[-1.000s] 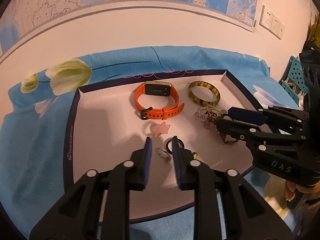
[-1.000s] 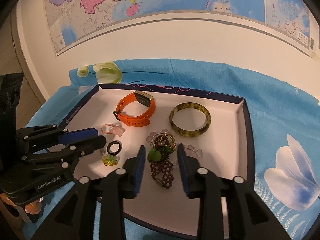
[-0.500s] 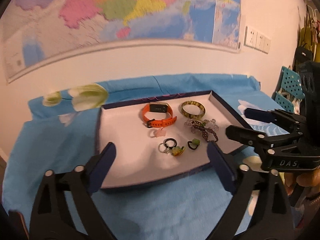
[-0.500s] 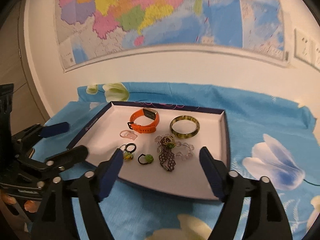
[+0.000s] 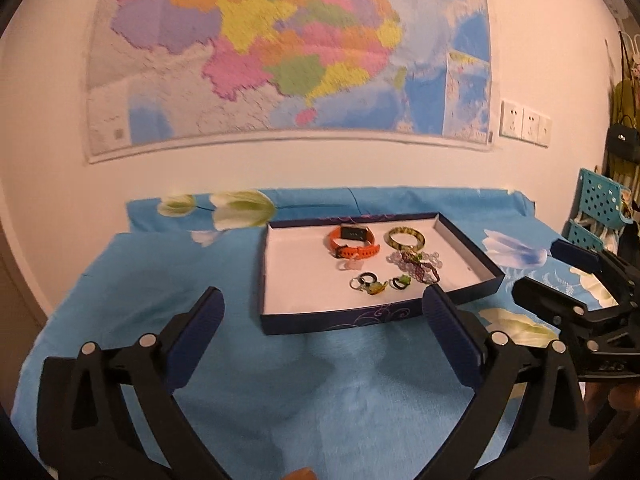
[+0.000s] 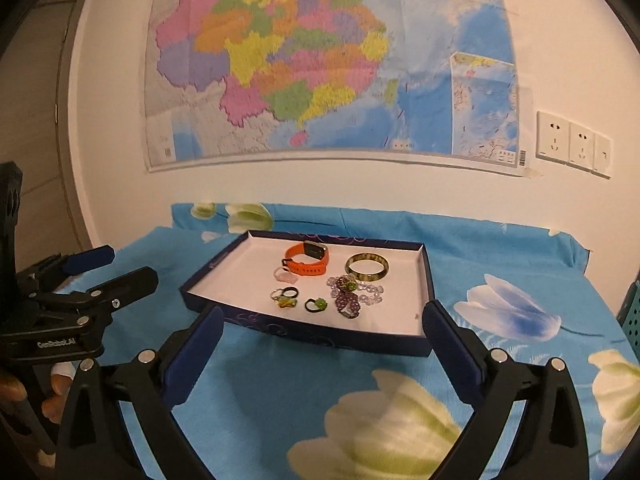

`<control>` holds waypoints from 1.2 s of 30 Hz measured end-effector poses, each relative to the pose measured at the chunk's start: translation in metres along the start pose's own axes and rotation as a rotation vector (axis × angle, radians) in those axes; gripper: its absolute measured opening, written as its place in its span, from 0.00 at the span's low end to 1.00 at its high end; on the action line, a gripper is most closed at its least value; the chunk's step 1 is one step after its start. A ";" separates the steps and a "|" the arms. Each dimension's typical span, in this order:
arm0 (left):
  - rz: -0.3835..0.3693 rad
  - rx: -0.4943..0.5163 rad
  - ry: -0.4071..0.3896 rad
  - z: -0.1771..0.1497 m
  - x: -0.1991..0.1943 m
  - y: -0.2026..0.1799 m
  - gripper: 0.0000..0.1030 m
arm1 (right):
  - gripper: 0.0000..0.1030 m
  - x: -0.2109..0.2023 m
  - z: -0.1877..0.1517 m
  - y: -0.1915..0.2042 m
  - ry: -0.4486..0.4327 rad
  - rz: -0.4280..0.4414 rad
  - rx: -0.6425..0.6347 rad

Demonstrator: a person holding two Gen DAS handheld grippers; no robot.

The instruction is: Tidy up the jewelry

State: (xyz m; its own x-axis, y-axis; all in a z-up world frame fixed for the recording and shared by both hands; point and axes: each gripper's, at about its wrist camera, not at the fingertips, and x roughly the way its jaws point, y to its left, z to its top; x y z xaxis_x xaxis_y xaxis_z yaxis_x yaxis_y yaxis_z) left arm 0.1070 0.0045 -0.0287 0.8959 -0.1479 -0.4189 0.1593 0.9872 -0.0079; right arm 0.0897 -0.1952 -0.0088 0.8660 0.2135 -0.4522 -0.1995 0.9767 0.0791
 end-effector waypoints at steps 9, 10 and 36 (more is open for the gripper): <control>0.003 0.003 -0.051 -0.008 -0.033 -0.009 0.95 | 0.94 -0.023 -0.015 0.008 -0.010 0.005 0.022; 0.001 0.003 -0.056 -0.009 -0.035 -0.010 0.95 | 0.94 -0.025 -0.016 0.009 -0.012 0.000 0.017; 0.027 0.006 -0.116 -0.012 -0.061 -0.018 0.95 | 0.93 -0.046 -0.022 0.018 -0.036 0.003 -0.001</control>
State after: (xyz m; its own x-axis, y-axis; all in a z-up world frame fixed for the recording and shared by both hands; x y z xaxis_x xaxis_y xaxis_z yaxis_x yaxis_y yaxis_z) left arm 0.0450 -0.0032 -0.0138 0.9419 -0.1276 -0.3108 0.1366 0.9906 0.0071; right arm 0.0364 -0.1883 -0.0066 0.8816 0.2167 -0.4194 -0.2021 0.9761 0.0796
